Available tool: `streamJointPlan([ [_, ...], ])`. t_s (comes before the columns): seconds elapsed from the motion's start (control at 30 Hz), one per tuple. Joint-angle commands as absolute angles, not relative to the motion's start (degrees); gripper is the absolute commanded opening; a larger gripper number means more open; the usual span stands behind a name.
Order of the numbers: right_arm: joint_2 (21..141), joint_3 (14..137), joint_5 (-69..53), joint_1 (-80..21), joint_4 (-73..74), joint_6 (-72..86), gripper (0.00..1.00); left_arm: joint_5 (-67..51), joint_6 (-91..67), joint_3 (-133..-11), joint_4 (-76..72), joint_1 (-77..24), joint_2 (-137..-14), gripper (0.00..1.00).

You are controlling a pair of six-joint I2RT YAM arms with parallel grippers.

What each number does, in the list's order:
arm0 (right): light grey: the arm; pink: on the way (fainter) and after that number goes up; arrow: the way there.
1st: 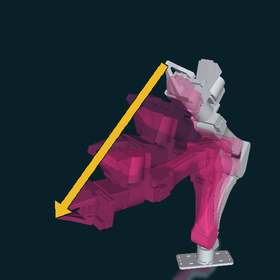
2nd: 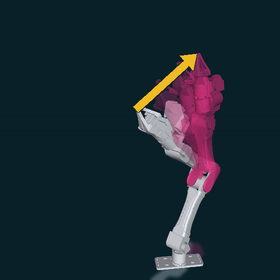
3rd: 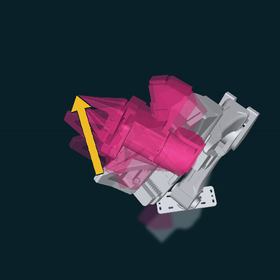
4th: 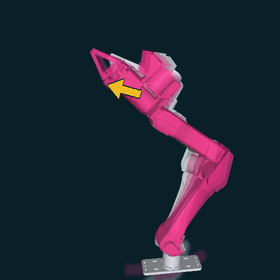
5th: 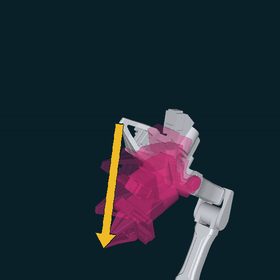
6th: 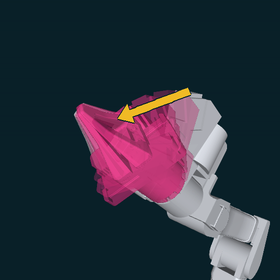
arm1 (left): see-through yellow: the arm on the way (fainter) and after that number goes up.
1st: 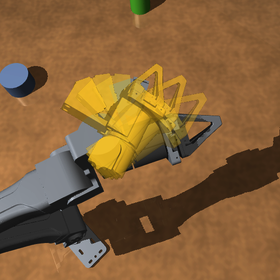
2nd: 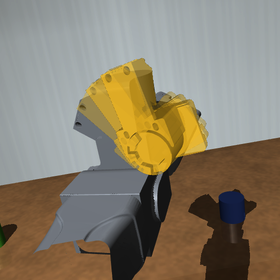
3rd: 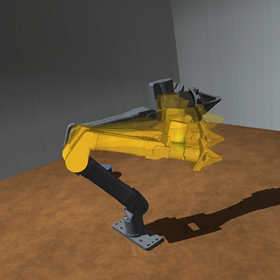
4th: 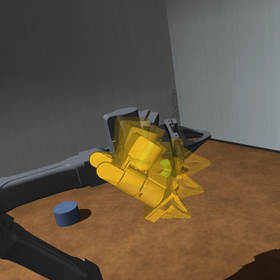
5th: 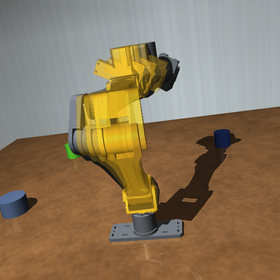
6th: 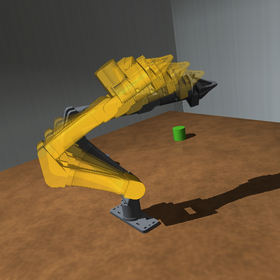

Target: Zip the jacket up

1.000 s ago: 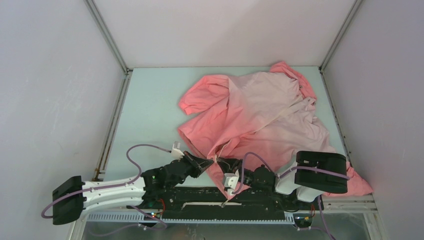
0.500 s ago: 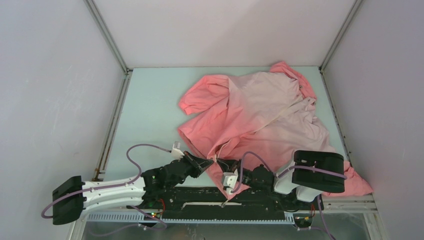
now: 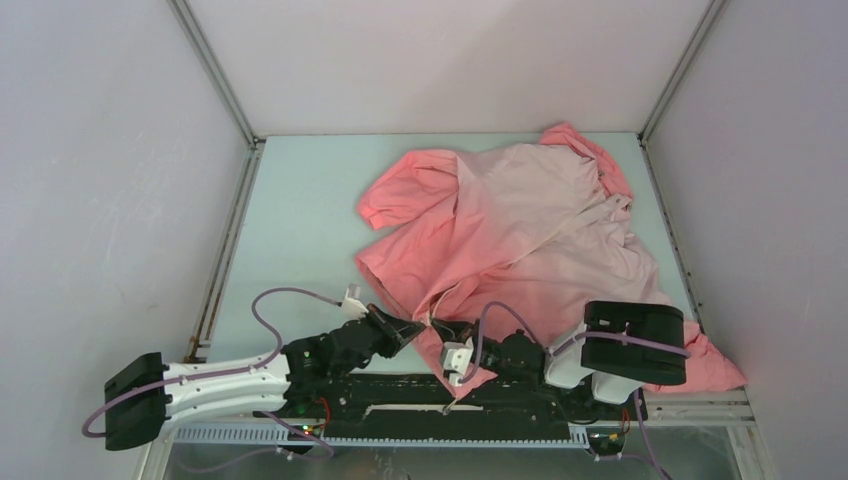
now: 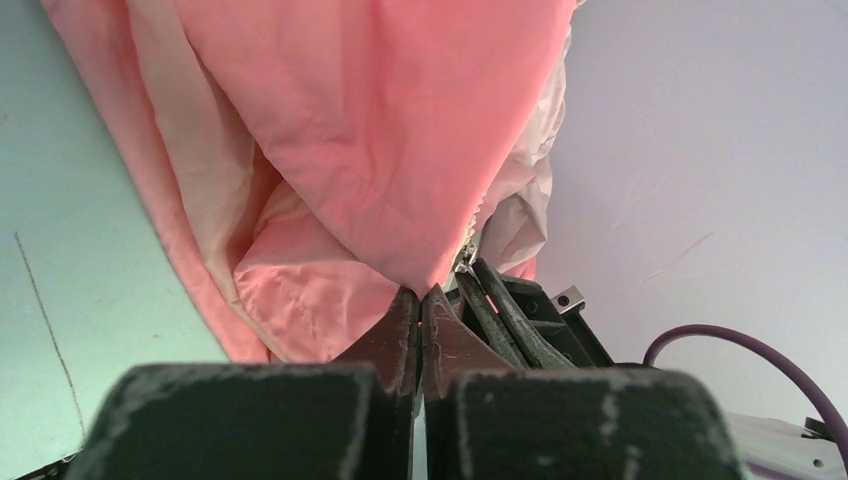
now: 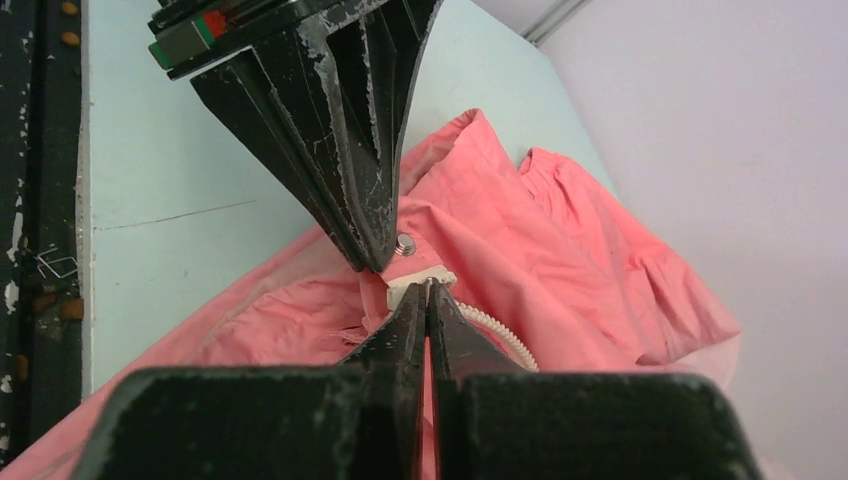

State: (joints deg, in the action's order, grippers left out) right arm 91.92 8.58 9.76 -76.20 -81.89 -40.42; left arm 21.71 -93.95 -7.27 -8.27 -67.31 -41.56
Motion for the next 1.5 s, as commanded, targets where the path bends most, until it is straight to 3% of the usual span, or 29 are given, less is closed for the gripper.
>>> streamJointPlan([
  [0.0, 89.11, 11.55, 17.02, -78.21, -82.72, -33.49, 0.00, 22.21, -92.92, -7.08, -7.58, -67.10, -39.73, 0.00],
  [0.17, 86.63, 13.85, 17.30, -80.32, -73.93, -31.68, 0.00, 23.50, -93.45, -6.10, -7.80, -67.06, -36.69, 0.05],
  [0.43, 86.14, 14.11, 18.52, -80.45, -73.92, -30.15, 0.00, 26.48, -95.15, -4.58, -4.82, -67.06, -29.19, 0.37],
  [0.83, 86.13, 14.17, 20.57, -80.49, -75.20, -29.07, 0.00, 25.83, -100.13, -5.07, -4.65, -67.09, -33.33, 0.53],
  [1.07, 85.99, 14.23, 21.05, -80.54, -75.12, -28.92, 0.00, 26.72, -101.07, -5.44, -7.99, -67.14, -36.08, 0.54],
  [1.27, 86.40, 14.46, 21.10, -80.92, -75.42, -29.34, 0.00, 28.24, -101.35, -5.80, -10.36, -67.06, -37.84, 0.43],
  [1.47, 86.36, 14.67, 21.55, -81.21, -75.17, -30.00, 0.00, 27.67, -102.22, -6.33, -13.37, -67.06, -40.58, 0.40],
])
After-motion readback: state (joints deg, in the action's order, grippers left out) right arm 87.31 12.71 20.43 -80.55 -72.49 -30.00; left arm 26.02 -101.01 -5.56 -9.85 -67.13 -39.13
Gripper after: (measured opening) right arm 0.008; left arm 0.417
